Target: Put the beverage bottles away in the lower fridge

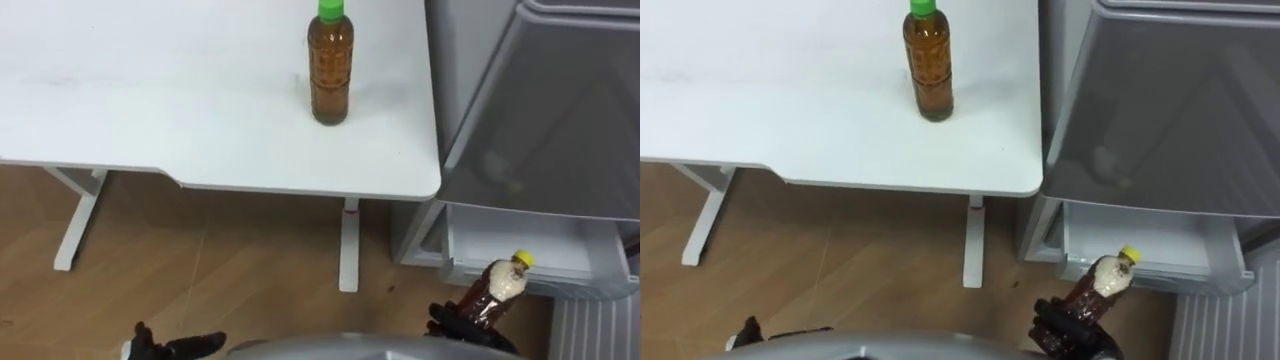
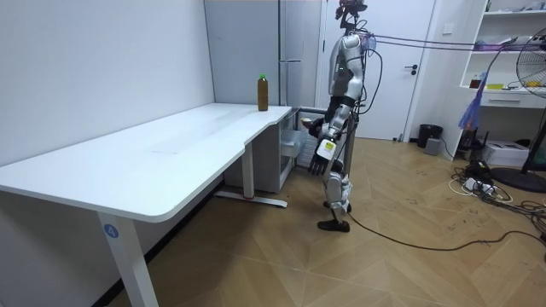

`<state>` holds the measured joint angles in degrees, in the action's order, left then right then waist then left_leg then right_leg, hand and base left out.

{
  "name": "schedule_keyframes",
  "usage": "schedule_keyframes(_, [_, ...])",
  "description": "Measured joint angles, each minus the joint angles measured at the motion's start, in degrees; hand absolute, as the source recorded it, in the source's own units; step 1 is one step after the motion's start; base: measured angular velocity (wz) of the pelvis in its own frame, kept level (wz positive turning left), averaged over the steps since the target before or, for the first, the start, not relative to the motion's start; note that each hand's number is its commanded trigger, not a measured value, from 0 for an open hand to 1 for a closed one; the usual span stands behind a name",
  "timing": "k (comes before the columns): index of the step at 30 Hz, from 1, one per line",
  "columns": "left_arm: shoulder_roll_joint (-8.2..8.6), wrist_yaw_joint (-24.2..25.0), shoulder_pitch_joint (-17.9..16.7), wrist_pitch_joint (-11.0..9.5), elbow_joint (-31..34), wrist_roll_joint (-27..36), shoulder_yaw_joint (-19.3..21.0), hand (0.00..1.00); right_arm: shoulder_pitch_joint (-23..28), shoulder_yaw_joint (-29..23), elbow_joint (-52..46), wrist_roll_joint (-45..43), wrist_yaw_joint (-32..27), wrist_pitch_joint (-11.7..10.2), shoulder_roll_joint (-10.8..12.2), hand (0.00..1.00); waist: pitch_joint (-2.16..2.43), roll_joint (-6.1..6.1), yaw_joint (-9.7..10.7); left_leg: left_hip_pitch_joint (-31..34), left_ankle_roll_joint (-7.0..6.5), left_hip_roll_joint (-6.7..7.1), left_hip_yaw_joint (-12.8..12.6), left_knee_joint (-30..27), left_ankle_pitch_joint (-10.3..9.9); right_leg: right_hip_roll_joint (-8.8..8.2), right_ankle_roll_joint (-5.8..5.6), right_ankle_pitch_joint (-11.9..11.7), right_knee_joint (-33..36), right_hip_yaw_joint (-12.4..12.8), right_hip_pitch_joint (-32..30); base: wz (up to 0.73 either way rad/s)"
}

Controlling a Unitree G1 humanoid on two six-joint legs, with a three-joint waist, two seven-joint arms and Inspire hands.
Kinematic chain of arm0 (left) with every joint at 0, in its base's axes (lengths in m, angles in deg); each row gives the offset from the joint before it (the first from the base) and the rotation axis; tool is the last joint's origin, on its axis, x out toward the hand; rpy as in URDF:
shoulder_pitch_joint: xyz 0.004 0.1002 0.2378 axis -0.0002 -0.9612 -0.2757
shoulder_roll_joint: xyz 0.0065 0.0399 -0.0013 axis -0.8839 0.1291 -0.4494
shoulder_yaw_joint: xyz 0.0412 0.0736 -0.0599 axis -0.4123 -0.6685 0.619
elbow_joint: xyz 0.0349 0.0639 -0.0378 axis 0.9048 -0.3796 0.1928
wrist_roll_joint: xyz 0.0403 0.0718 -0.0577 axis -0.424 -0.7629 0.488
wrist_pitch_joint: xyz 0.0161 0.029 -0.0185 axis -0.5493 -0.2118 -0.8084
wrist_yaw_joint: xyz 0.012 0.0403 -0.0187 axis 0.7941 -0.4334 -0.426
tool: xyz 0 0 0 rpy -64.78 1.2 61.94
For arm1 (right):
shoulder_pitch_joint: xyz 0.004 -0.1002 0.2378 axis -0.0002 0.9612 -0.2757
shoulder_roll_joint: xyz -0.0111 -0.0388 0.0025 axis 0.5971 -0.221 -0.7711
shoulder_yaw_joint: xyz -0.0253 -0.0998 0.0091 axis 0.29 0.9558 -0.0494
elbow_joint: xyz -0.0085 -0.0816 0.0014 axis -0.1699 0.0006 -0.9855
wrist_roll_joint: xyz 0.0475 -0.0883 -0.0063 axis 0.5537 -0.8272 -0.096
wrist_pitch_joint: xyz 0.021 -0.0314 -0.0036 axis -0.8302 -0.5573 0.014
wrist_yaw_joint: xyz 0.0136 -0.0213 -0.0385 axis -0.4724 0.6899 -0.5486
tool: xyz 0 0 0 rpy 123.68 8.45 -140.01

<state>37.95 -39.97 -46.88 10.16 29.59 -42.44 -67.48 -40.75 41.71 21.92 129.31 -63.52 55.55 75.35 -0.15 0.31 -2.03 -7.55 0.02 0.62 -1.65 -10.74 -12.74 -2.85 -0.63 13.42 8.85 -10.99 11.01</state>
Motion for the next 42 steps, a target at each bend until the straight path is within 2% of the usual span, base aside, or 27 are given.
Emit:
schedule_keyframes(3, [-0.02,0.71,0.34,0.26,0.0,-2.57,-0.32,0.0,-0.32,-0.12,0.0,4.04,-1.86,0.0,0.01,1.0,-0.21,-0.35,0.32,-0.02,0.0,-0.02,0.01,0.07,-0.01,0.03,0.0,0.0,-0.01,0.08,-0.04,0.0])
schedule_keyframes(7, [-0.06,1.74,0.87,0.29,-0.4,-6.21,-0.32,0.0,-0.98,-0.16,0.0,8.73,-3.31,-0.02,0.01,1.0,-0.21,-0.31,0.5,-0.07,0.0,-0.04,0.04,0.17,-0.01,0.14,-0.01,0.0,-0.05,0.61,-0.21,-0.04])
schedule_keyframes(10, [-0.06,2.64,1.12,0.69,-0.69,-8.63,-0.38,0.0,-1.47,-0.11,-0.49,15.85,-4.54,-0.03,0.01,1.0,-0.18,-0.22,0.31,-0.17,-0.01,-0.04,-0.11,0.29,-0.01,0.19,-0.01,0.0,-0.05,1.24,-0.39,-0.09])
schedule_keyframes(14, [-0.14,3.88,1.14,1.92,-0.75,-11.09,-0.45,0.0,-1.63,0.06,-4.62,23.25,-6.0,-0.68,0.02,1.0,-0.28,-0.19,0.25,-0.15,-0.01,-0.03,-0.14,0.32,0.0,0.19,-0.01,-0.02,0.27,1.54,-0.84,-0.09])
schedule_keyframes(23, [-0.74,6.96,1.72,2.51,-0.71,-12.42,-1.02,0.0,-3.72,-0.07,-7.83,33.83,-6.73,-1.29,0.06,1.0,-0.71,-0.76,0.28,-0.13,-0.01,0.03,-0.02,0.45,0.0,0.06,-0.04,0.0,0.71,1.32,-1.16,0.0])
schedule_keyframes(27, [-0.96,7.71,1.71,3.6,-0.75,-13.77,-0.87,0.0,-4.7,-1.09,-9.09,38.73,-7.38,-1.26,0.0,1.0,-0.68,-0.73,0.31,0.33,-0.02,0.18,0.01,0.07,0.0,0.0,-0.17,0.07,0.67,1.39,-1.42,0.0])
schedule_keyframes(33, [-1.03,7.81,1.64,4.6,-0.74,-17.91,-0.96,0.0,-6.81,-4.57,-9.06,41.61,-9.07,-1.7,-0.16,1.0,-0.49,-1.02,0.59,0.99,-0.04,0.16,-0.01,-0.22,0.02,0.01,-0.16,0.07,0.88,1.08,-1.77,0.04])
schedule_keyframes(38, [-1.08,7.81,1.8,4.89,-0.62,-18.01,-0.91,0.0,-7.41,-5.25,-9.37,45.66,-9.53,-1.91,-0.49,1.0,-0.44,-1.11,0.72,2.14,-0.04,0.15,-0.01,-0.63,0.02,-0.06,-0.15,0.06,0.94,0.54,-2.34,0.05])
schedule_keyframes(42, [-1.4,7.91,2.38,4.98,-0.49,-19.63,-0.83,0.0,-10.55,-6.89,-9.43,45.6,-10.65,-2.37,-0.93,1.0,-0.2,-1.24,0.88,5.16,-0.27,0.05,0.21,-1.11,0.2,-0.12,0.01,-0.04,2.15,0.02,-5.46,0.04])
